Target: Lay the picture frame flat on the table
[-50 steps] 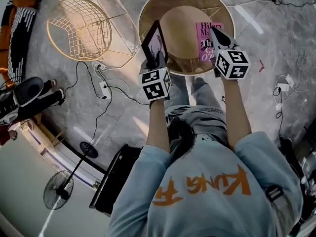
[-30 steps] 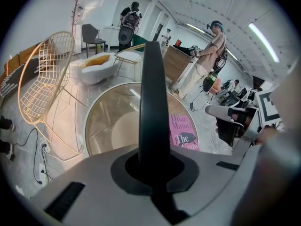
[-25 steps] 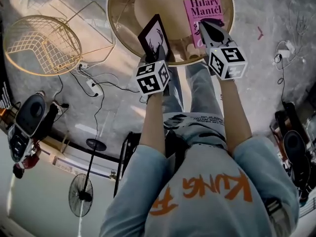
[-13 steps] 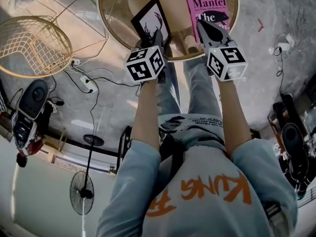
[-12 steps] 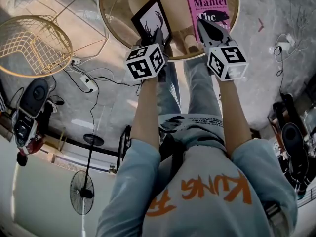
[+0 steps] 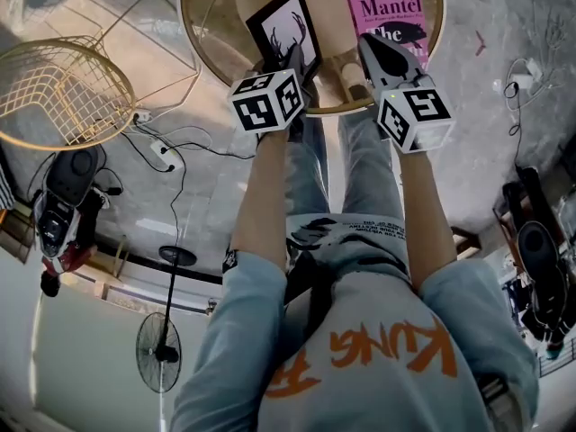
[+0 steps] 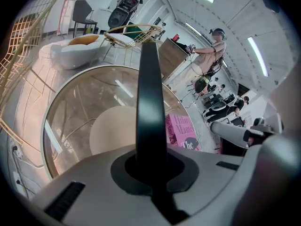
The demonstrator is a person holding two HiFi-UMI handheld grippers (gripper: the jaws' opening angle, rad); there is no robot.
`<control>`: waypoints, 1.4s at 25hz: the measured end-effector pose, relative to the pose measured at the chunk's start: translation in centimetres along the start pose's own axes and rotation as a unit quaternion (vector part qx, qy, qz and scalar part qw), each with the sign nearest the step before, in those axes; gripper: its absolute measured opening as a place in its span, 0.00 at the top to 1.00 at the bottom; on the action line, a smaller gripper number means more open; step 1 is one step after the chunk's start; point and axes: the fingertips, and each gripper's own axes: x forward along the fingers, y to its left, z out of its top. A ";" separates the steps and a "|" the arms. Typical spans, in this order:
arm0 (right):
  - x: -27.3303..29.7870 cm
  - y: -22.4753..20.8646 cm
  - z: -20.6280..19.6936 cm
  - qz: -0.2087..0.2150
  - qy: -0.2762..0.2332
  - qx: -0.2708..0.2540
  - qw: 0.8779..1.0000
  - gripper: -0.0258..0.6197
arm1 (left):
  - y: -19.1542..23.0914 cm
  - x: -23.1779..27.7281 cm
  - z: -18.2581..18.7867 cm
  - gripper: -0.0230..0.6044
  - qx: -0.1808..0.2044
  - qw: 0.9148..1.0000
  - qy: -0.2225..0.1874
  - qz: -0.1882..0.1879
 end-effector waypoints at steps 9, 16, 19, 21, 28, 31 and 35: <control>0.8 0.0 -0.3 -0.005 -0.002 0.011 1.000 0.96 | 2.1 2.0 -0.1 0.87 0.024 0.999 0.038 0.010; 1.1 0.1 -0.9 -0.007 0.002 0.012 1.000 0.96 | 5.1 2.4 -0.6 0.63 0.043 0.996 0.066 0.046; 1.0 0.2 -1.0 -0.007 0.004 0.010 1.000 0.96 | 6.4 2.3 -0.6 0.54 0.044 0.994 0.075 0.068; 0.8 0.1 -1.2 -0.008 0.008 0.010 1.000 0.96 | 7.1 2.2 -0.8 0.48 0.044 0.993 0.078 0.082; 0.1 -0.3 -1.0 -0.009 0.010 0.002 1.000 0.96 | 8.6 2.3 -1.3 0.42 0.021 0.991 0.084 0.100; -0.2 -0.4 -0.8 -0.007 0.011 -0.003 1.000 0.96 | 9.1 2.3 -1.5 0.40 0.007 0.991 0.087 0.103; -0.8 -0.2 -0.7 -0.004 0.011 -0.010 1.000 0.96 | 9.1 1.9 -1.7 0.40 0.006 0.989 0.089 0.116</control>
